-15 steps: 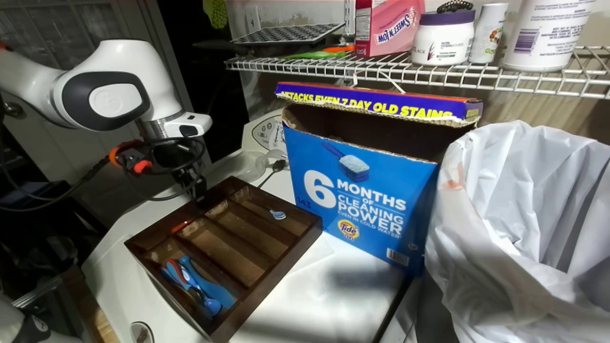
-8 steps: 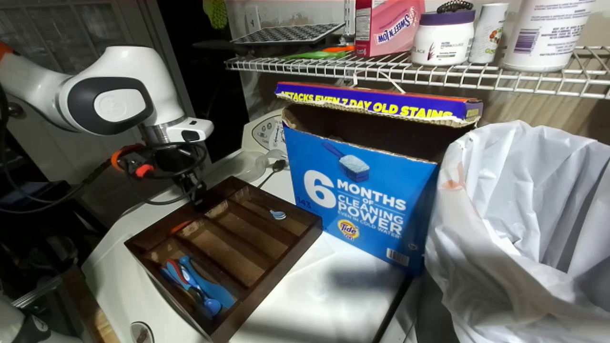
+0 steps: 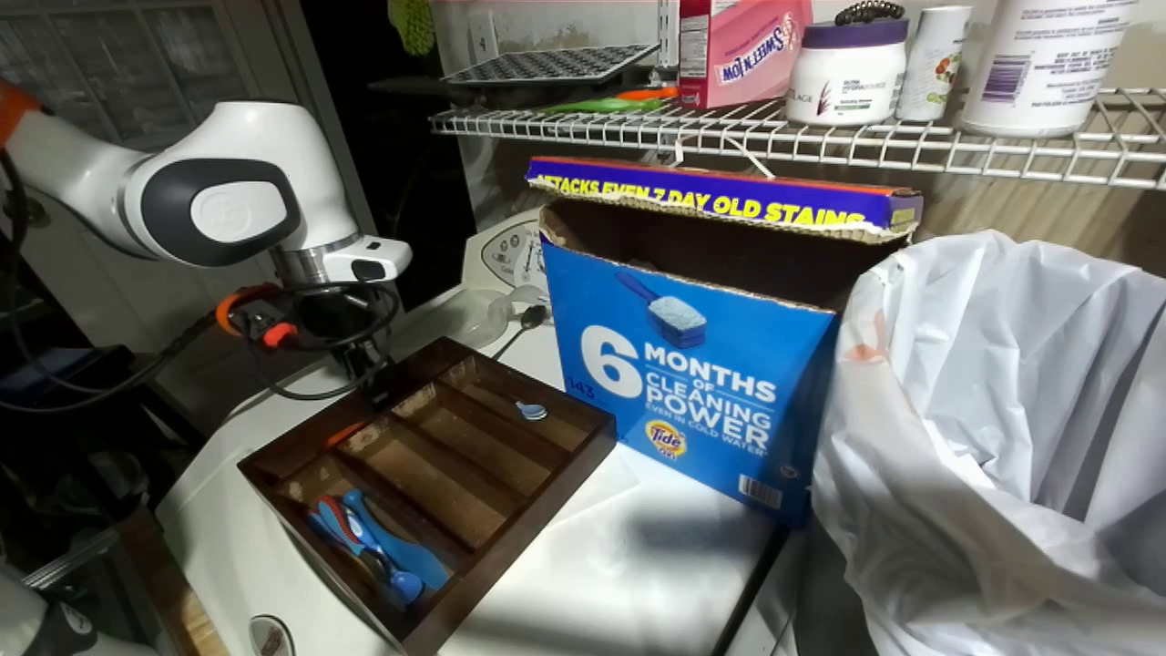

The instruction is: Remove the orange spoon from the wooden utensil holder and put it on the left washing machine

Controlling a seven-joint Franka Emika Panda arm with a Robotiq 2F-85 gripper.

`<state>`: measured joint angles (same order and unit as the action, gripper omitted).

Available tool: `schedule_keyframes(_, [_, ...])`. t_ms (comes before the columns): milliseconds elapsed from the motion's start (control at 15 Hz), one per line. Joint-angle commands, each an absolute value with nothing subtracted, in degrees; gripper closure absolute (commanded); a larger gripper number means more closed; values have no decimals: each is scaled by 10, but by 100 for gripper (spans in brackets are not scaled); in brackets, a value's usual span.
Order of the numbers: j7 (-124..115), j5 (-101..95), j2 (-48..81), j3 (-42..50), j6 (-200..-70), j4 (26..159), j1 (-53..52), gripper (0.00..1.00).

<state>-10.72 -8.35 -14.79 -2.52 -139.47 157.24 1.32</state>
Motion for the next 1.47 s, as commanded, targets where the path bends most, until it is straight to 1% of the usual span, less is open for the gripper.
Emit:
schedule_keyframes(0, [-106, -83, -132, -27, -1394, 1562, 14, 85])
schedule_keyframes(133, [-104, -82, -130, -27, -1394, 1562, 14, 77])
schedule_keyframes(267, [-104, -82, -129, -26, -1394, 1562, 14, 65])
schedule_keyframes(400, [-103, -81, -128, -26, -1393, 1562, 14, 62])
schedule_keyframes(467, [-103, -82, -128, -25, -1393, 1563, 14, 76])
schedule_keyframes(533, [-104, -83, -128, -25, -1393, 1563, 15, 88])
schedule_keyframes(600, [-105, -84, -128, -26, -1394, 1563, 15, 95])
schedule_keyframes(667, [-104, -83, -128, -25, -1393, 1563, 15, 97])
schedule_keyframes(800, [-105, -83, -128, -25, -1394, 1564, 15, 94])
schedule_keyframes(1000, [-105, -84, -127, -26, -1395, 1564, 15, 70])
schedule_keyframes(1067, [-105, -84, -127, -25, -1395, 1564, 15, 67])
schedule_keyframes(1200, [-105, -84, -128, -25, -1395, 1564, 15, 63])
schedule_keyframes(1333, [-105, -85, -126, -25, -1395, 1564, 16, 69])
schedule_keyframes(1400, [-105, -85, -126, -25, -1396, 1564, 16, 68])
